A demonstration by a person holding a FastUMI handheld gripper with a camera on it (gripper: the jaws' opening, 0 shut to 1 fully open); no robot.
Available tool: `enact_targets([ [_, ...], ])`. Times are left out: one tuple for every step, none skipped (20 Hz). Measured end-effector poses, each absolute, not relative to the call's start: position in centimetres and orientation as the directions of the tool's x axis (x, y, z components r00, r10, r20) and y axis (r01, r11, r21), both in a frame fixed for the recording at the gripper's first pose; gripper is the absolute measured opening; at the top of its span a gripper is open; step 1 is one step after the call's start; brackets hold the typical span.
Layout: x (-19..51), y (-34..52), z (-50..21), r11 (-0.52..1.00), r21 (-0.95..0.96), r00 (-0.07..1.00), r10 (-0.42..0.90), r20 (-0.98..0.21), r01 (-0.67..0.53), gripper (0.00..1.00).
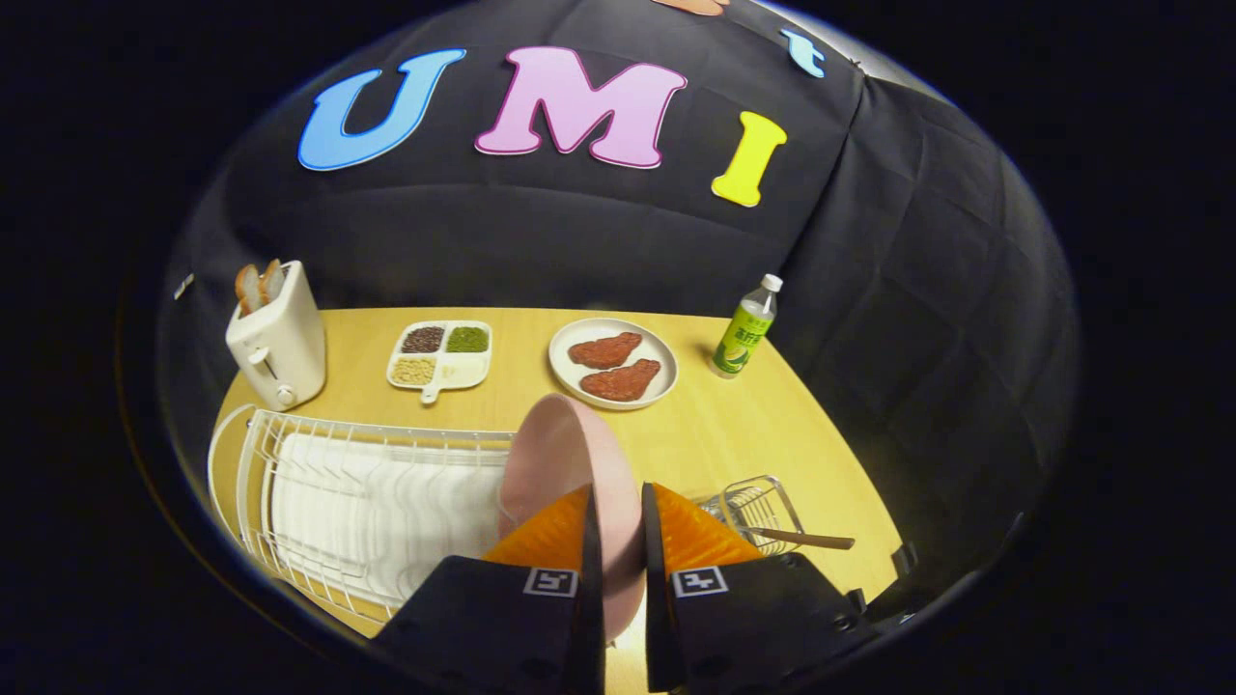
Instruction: Take the plate from the dish rack, then take the spoon from the basket and place it into the plate.
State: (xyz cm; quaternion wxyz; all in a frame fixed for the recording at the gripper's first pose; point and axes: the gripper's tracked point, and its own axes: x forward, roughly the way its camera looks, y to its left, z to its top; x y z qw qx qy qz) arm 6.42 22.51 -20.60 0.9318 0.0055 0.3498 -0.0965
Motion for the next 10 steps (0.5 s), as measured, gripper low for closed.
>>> enact_targets([
  [6.5,22.4,-20.6,0.979,-0.099,0.731,-0.199,-0.652,0.179,0.18],
  [6.6,22.5,-20.3,0.977,-0.132,0.725,-0.215,-0.654,0.170,0.17],
  [6.9,22.7,-20.1,0.975,-0.153,0.722,-0.220,-0.655,0.158,0.16],
  [7.3,22.7,-19.9,0.973,-0.181,0.722,-0.228,-0.653,0.143,0.16],
  [7.5,22.6,-19.6,0.969,-0.216,0.721,-0.236,-0.652,0.122,0.15],
  [7.7,22.7,-19.3,0.965,-0.241,0.719,-0.238,-0.653,0.100,0.15],
  [8.1,22.8,-19.1,0.964,-0.254,0.721,-0.234,-0.652,0.083,0.14],
  [8.6,22.9,-18.7,0.961,-0.268,0.729,-0.230,-0.645,0.067,0.14],
  [9.0,22.7,-18.3,0.956,-0.290,0.739,-0.230,-0.633,0.048,0.14],
  [9.3,22.7,-17.9,0.952,-0.305,0.748,-0.225,-0.625,0.032,0.14],
])
